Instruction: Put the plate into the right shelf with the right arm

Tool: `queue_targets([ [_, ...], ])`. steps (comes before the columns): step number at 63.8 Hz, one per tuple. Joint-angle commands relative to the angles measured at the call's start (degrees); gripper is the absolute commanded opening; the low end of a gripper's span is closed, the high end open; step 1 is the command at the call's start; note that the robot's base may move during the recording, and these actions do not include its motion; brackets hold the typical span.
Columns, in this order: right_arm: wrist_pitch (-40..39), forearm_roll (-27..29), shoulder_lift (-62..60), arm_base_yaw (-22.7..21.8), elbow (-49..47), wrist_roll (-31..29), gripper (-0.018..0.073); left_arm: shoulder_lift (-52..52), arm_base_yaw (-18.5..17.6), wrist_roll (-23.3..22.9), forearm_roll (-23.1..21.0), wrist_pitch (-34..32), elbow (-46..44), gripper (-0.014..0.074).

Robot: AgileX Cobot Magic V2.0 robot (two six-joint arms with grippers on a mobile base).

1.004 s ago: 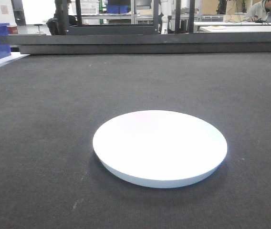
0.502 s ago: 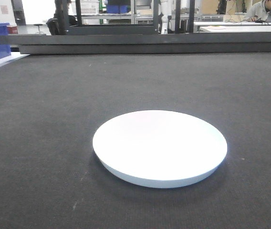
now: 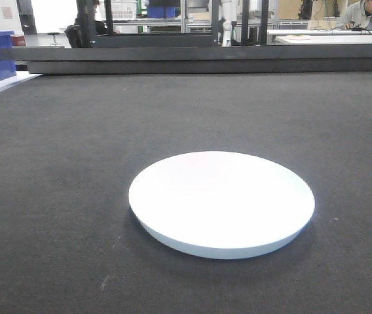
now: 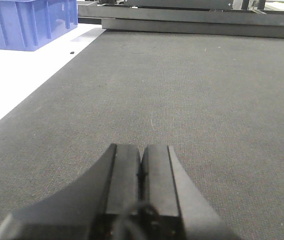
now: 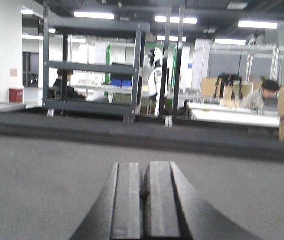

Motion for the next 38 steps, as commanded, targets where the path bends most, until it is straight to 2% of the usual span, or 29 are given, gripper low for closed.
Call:
queue_targets([
  [1, 0.35, -0.77, 1.98, -0.21, -6.48, 0.03, 0.0052, -0.09, -0.36, 0.16, -0.24, -5.1, 0.48, -0.0047],
  [9, 11.77, -0.77, 7.52, -0.21, -14.0, 0.03, 0.0052, -0.09, -0.36, 0.16, -0.24, -5.1, 0.48, -0.0047],
  [26, 41.08, -0.5, 22.04, -0.21, -27.35, 0.03, 0.0052, -0.09, -0.36, 0.16, -0.24, -5.1, 0.48, -0.0047],
  [31, 47.1, -0.5, 26.11, -0.21, -30.0, 0.03, 0.0052, -0.09, -0.36, 0.16, -0.24, -5.1, 0.48, -0.0047],
  [38, 50.72, -0.4, 31.28, -0.21, -31.82, 0.03, 0.0052, -0.09, -0.36, 0.16, -0.24, -5.1, 0.48, -0.0047],
])
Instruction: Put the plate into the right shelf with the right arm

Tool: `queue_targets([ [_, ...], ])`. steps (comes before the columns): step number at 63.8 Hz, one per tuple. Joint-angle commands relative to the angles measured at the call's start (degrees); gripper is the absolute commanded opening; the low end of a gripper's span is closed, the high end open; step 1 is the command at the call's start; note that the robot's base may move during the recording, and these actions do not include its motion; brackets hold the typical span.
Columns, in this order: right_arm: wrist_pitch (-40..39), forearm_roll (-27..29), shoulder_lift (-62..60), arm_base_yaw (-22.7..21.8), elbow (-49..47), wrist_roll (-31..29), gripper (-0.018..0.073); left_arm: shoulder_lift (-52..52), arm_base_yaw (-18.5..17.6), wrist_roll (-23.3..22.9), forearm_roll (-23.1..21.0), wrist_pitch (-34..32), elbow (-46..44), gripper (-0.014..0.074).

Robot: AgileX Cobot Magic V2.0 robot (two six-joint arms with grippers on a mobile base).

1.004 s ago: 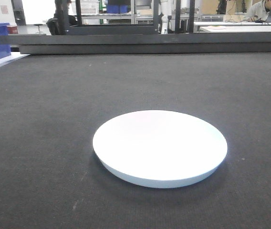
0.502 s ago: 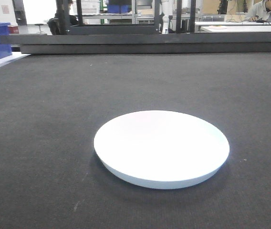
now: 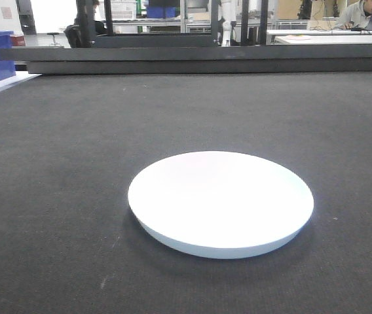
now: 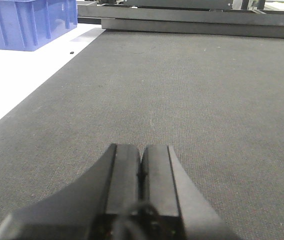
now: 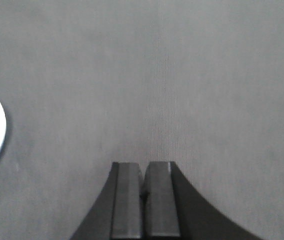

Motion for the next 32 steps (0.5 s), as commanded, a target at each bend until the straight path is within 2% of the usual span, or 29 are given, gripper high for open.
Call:
queue_targets([
  [1, -0.75, -0.17, 4.4, -0.21, -3.08, 0.03, 0.0052, -0.09, -0.36, 0.16, -0.24, -5.1, 0.48, -0.0047],
  [17, -0.3, 1.05, 12.85, -0.21, -3.7, -0.04, 0.0052, -0.09, -0.36, 0.16, -0.24, -5.1, 0.48, -0.0047],
  [32, 8.92, 0.91, 24.75, -0.15, -10.13, 0.02, 0.0052, -0.09, -0.36, 0.16, -0.24, -5.1, 0.48, -0.0047],
])
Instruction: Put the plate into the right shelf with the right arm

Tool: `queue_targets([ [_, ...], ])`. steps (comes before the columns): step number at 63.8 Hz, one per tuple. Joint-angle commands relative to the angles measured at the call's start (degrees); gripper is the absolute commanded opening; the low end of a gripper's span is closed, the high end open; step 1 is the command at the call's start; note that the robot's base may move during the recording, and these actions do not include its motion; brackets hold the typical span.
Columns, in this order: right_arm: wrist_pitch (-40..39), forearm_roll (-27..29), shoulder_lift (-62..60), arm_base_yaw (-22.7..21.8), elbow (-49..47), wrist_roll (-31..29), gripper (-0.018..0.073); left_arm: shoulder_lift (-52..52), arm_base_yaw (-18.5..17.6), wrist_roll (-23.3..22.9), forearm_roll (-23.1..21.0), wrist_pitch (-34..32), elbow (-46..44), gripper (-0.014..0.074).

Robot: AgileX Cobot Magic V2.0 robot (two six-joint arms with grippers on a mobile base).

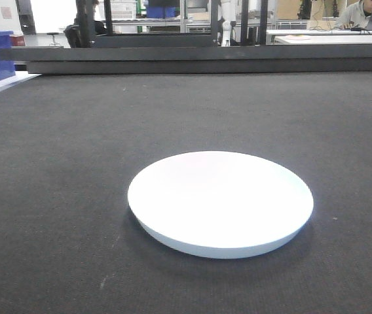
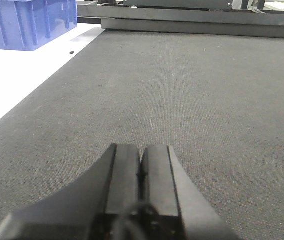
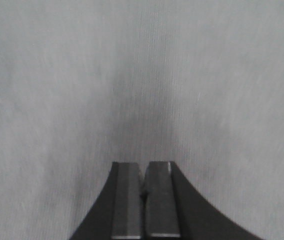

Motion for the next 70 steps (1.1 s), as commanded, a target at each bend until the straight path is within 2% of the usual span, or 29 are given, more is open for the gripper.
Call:
queue_targets([
  [1, 0.8, -0.27, 4.84, -0.16, -4.98, 0.07, 0.0052, -0.09, -0.36, 0.16, -0.24, -5.1, 0.48, -0.0047],
  [7, 4.53, -0.02, 9.51, 0.94, -8.36, 1.28, 0.0052, -0.09, -0.36, 0.16, -0.24, -5.1, 0.48, -0.0047],
  [14, 5.82, -0.02, 14.59, 4.53, -11.51, 4.43, 0.0052, -0.09, -0.36, 0.16, -0.24, -5.1, 0.48, -0.0047],
  [29, 4.56, -0.27, 25.1, 13.72, -16.18, 16.13, 0.0064, -0.09, -0.36, 0.16, -0.24, -5.1, 0.48, -0.0047],
  [35, 4.85, -0.27, 29.88, 17.48, -18.25, 19.29, 0.0176, -0.09, -0.36, 0.16, -0.24, -5.1, 0.48, -0.0047],
  [42, 5.65, -0.27, 35.25, 21.44, -21.6, 23.04, 0.038, -0.09, -0.36, 0.16, -0.24, -5.1, 0.48, -0.0047],
  [46, 5.65, -0.14, 37.68, 23.09, -23.81, 24.74, 0.0438, -0.09, -0.36, 0.16, -0.24, -5.1, 0.48, -0.0047],
  [56, 5.59, -0.07, 44.08, 26.81, -29.9, 27.77, 0.0452, -0.09, -0.36, 0.16, -0.24, -5.1, 0.48, -0.0047],
  [70, 4.57, 0.42, 50.15, 28.56, -33.39, 29.43, 0.0452, -0.09, -0.36, 0.16, -0.24, -5.1, 0.48, -0.0047],
])
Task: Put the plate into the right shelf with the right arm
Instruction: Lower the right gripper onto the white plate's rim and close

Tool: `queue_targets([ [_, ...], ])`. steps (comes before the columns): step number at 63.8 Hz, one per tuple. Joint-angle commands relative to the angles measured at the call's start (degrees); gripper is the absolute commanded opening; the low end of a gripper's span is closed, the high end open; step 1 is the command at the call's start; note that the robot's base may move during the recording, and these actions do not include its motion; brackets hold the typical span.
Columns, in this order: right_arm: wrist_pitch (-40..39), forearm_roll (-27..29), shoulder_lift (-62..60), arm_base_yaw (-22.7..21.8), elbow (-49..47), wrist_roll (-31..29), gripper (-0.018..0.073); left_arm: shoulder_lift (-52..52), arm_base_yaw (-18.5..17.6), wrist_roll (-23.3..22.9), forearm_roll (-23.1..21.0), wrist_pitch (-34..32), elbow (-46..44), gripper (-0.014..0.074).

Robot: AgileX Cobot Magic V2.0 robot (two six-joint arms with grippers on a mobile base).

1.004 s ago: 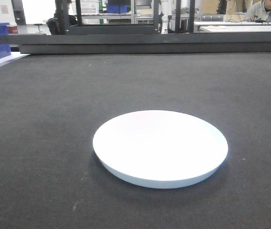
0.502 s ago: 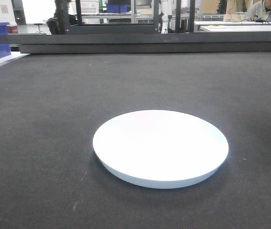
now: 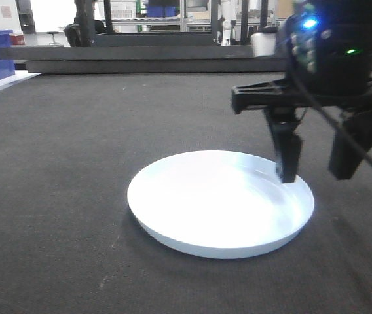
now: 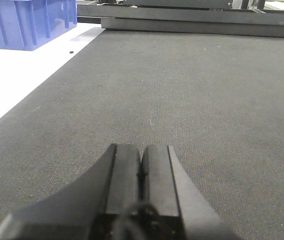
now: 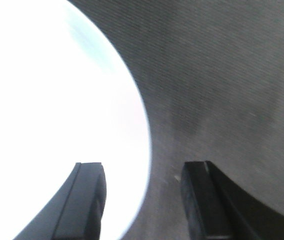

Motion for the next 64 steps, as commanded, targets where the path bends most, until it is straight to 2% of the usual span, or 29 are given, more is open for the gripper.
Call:
queue_targets([
  [1, -1.1, 0.04, -0.37, 0.19, -2.06, 0.68, 0.0452, -0.09, -0.36, 0.16, -0.24, -5.1, 0.48, -0.0047],
  [21, -3.87, 0.38, 1.31, 0.02, -2.01, 0.87, 0.045, -0.09, -0.36, 0.16, -0.24, -5.1, 0.48, -0.0047],
  [37, -4.78, 0.38, 1.42, 0.02, -2.01, 1.39, 0.036, -0.09, -0.36, 0.16, -0.24, -5.1, 0.48, -0.0047],
  [50, -4.35, 0.84, 2.63, 0.02, -2.01, 1.7, 0.0335, -0.09, -0.36, 0.16, -0.24, -5.1, 0.48, -0.0047],
  [55, -4.41, 1.14, 2.63, 0.02, -2.01, 1.7, 0.029, -0.09, -0.36, 0.16, -0.24, -5.1, 0.48, -0.0047],
  [64, -4.36, 1.24, 2.11, 0.02, -2.01, 1.7, 0.0112, -0.09, -0.36, 0.16, -0.24, -5.1, 0.48, -0.0047],
])
